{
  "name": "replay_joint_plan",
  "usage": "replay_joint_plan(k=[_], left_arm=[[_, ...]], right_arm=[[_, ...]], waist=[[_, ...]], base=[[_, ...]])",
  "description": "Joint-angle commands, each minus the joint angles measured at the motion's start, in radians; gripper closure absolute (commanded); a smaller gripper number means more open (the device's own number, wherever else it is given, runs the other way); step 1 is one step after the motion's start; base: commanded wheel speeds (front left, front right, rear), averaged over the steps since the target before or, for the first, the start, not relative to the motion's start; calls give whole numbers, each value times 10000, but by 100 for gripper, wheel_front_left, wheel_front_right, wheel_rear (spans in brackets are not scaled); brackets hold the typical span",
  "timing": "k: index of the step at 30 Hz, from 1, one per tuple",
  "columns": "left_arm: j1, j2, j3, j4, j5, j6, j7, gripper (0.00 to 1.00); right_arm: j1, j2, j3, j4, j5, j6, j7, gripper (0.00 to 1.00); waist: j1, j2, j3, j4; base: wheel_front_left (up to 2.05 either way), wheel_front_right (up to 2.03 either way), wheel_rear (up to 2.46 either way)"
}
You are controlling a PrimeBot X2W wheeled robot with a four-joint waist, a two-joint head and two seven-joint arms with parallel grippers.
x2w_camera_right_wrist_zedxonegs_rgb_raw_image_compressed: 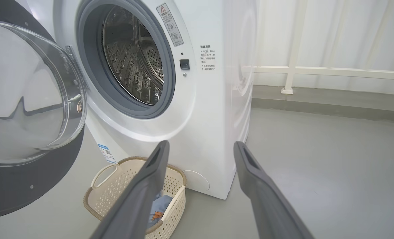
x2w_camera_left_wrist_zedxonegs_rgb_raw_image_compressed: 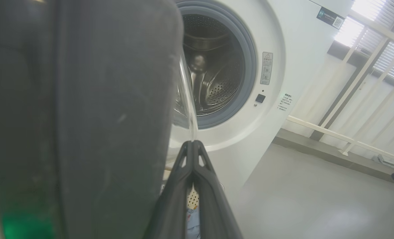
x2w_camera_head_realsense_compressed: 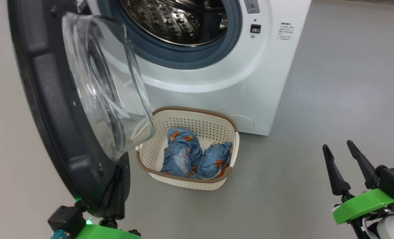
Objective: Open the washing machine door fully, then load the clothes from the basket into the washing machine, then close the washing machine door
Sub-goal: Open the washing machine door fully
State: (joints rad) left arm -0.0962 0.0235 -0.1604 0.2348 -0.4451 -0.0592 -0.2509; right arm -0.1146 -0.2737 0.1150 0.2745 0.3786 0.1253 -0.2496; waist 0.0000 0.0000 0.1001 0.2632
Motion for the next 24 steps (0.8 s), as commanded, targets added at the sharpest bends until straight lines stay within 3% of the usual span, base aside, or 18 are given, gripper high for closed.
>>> replay_joint_plan(k=[1,24], left_arm=[[-66,267,660,-336,88,215,-108,100],[-471,447,2611,-189,402,804,-109,100]], right_arm=[[-196,-207,97,-256,-8,54,-122,0],[-440,-368,131,-389,-52,54,-122,0]], waist=[[0,0,28,178],[0,0,690,715]], base=[[0,0,0],[0,0,0]])
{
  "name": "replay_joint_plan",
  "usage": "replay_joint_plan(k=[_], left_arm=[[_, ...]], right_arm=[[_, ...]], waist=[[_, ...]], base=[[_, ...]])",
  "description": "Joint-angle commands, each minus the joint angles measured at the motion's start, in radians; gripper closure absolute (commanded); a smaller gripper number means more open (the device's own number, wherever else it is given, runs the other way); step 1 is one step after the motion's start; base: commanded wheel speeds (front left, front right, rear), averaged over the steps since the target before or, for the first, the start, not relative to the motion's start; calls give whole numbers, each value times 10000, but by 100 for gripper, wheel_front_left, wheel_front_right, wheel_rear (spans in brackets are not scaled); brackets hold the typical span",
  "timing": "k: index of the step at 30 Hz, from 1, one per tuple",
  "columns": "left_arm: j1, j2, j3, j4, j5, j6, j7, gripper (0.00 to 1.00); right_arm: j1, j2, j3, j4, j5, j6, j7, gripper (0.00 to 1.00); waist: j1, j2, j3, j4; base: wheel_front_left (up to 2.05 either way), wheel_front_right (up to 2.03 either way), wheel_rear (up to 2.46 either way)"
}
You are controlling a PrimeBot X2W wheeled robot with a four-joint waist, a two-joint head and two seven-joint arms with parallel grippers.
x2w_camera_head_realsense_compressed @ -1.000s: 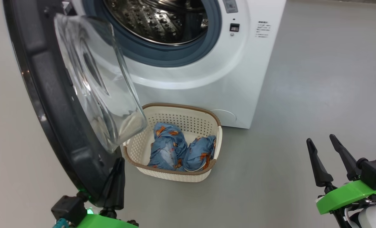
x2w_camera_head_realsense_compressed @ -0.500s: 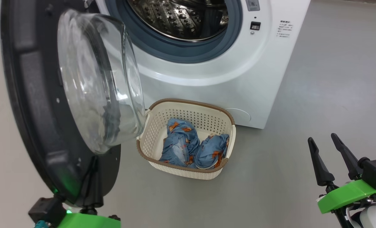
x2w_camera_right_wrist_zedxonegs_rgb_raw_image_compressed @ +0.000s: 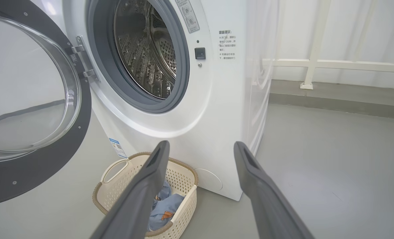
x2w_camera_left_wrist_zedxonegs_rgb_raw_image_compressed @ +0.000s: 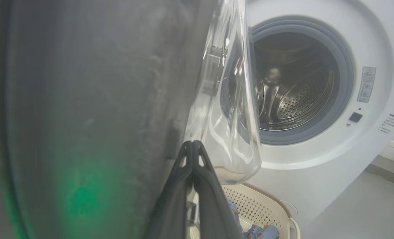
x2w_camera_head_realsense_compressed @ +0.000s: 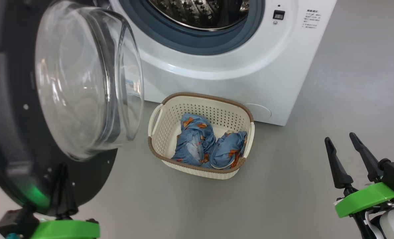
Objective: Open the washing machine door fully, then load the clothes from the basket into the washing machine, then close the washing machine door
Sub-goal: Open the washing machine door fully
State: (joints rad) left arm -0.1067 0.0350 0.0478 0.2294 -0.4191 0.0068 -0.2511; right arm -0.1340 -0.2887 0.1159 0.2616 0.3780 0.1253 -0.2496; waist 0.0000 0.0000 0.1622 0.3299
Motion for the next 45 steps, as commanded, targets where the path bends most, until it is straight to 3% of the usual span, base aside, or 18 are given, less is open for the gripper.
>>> replay_joint_plan(k=[1,31,45], left_arm=[[-421,364,626,-96,134,159,-107,100],[-2160,1559,3095,1820,364,110,-107,100],[-3325,2308,4224,3418,709,-189,-107,100]], right_arm=[[-270,-234,115,-256,-43,54,-122,0],[-661,-609,290,-256,-49,54,-122,0],[-855,-809,381,-347,-76,54,-122,0]], waist=[[0,0,103,63],[0,0,631,285],[0,0,1029,246]], base=[[0,0,0],[0,0,0],[0,0,0]])
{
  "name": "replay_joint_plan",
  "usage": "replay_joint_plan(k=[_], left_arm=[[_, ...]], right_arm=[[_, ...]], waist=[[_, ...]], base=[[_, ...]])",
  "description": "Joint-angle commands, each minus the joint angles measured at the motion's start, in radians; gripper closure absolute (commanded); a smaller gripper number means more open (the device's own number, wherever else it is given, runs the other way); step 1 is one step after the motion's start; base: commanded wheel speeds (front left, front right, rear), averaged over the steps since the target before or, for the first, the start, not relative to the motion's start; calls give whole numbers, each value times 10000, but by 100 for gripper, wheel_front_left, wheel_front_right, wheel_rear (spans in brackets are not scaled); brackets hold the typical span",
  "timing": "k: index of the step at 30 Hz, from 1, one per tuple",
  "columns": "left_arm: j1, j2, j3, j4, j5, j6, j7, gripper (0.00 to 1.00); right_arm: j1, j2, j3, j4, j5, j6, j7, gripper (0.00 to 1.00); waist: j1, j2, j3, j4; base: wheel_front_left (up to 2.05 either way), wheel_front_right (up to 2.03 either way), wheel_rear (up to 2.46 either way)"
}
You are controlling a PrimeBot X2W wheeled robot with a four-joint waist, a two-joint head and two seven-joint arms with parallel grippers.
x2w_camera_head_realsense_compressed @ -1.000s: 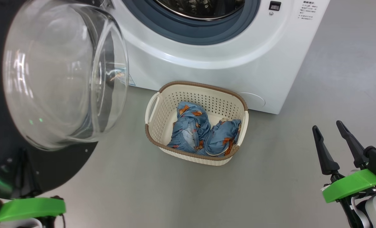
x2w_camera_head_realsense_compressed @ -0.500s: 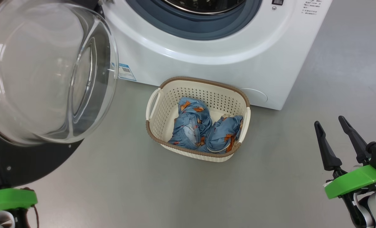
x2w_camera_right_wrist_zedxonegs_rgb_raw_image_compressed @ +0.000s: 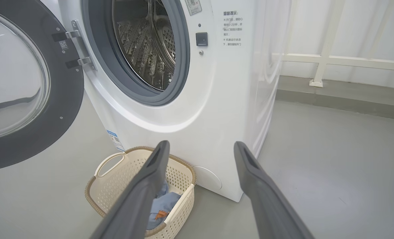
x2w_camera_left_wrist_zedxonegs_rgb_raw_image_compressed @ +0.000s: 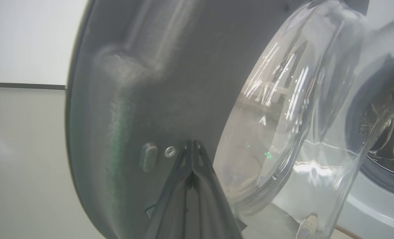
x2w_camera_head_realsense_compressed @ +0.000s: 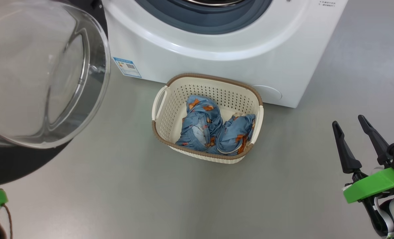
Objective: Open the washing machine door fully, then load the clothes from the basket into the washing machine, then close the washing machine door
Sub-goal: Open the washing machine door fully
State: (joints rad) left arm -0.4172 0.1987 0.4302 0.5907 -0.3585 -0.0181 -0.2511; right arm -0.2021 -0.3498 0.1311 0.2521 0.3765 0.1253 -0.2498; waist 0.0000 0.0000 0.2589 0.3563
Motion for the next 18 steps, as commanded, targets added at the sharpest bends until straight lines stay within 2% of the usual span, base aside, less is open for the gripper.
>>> replay_joint_plan(k=[1,18], left_arm=[[-318,713,477,-71,145,45,-107,100],[-2261,1669,1792,1880,1023,-132,-107,100]], right_arm=[[-205,-223,230,-260,-60,54,-120,0],[-834,-647,269,-333,-59,54,-120,0]], waist=[[0,0,128,-20],[0,0,1101,-103]], base=[[0,0,0],[0,0,0]])
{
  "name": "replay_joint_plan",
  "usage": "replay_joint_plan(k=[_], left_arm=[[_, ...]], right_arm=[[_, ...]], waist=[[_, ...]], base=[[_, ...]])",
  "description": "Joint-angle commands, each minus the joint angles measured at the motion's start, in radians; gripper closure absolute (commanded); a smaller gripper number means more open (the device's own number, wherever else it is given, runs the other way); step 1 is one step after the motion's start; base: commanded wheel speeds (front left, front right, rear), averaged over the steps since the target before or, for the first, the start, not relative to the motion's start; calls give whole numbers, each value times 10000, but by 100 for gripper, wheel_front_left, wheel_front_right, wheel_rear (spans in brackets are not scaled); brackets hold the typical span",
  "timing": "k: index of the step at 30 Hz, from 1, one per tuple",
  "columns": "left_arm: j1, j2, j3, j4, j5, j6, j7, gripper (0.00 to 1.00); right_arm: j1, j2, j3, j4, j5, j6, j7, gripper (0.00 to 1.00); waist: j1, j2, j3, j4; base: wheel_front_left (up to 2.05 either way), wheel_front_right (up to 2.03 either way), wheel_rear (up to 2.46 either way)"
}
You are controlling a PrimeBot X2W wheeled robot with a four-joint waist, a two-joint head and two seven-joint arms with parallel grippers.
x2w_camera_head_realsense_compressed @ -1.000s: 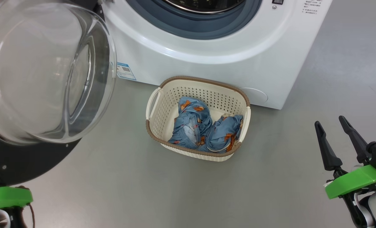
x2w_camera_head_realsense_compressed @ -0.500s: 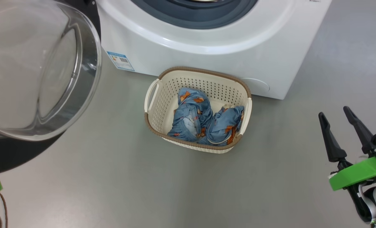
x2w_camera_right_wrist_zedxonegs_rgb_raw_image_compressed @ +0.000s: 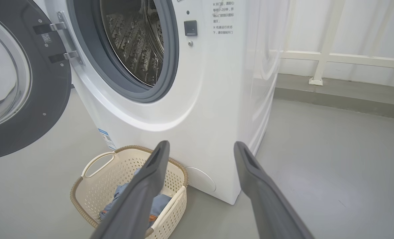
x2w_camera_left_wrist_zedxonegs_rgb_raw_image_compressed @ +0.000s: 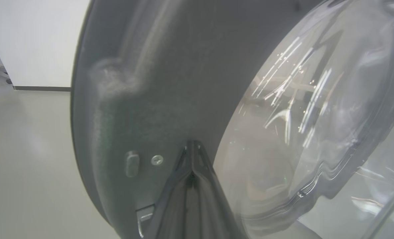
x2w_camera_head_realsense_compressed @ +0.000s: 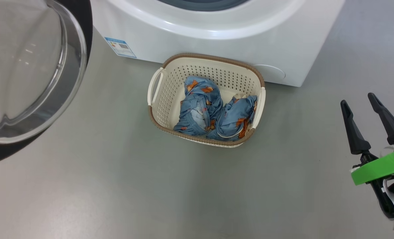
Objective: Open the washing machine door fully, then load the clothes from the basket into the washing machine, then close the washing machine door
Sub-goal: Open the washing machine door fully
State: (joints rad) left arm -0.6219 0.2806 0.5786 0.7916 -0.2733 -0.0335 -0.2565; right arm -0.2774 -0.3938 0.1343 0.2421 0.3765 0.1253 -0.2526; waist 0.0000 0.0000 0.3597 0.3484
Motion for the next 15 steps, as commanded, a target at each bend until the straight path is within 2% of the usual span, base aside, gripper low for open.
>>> replay_joint_plan(k=[1,10,15], left_arm=[[-272,882,339,-52,249,18,-53,100],[-468,975,614,255,689,-117,-53,100],[-397,677,805,75,792,-293,-53,100]], right_arm=[[-111,-216,247,-232,-59,54,-92,0],[-275,-211,340,-179,-55,54,-92,0],[-238,-178,321,-147,-54,54,-92,0]], waist=[[0,0,126,-35],[0,0,144,-123],[0,0,15,-79]], base=[[0,0,0],[0,0,0],[0,0,0]])
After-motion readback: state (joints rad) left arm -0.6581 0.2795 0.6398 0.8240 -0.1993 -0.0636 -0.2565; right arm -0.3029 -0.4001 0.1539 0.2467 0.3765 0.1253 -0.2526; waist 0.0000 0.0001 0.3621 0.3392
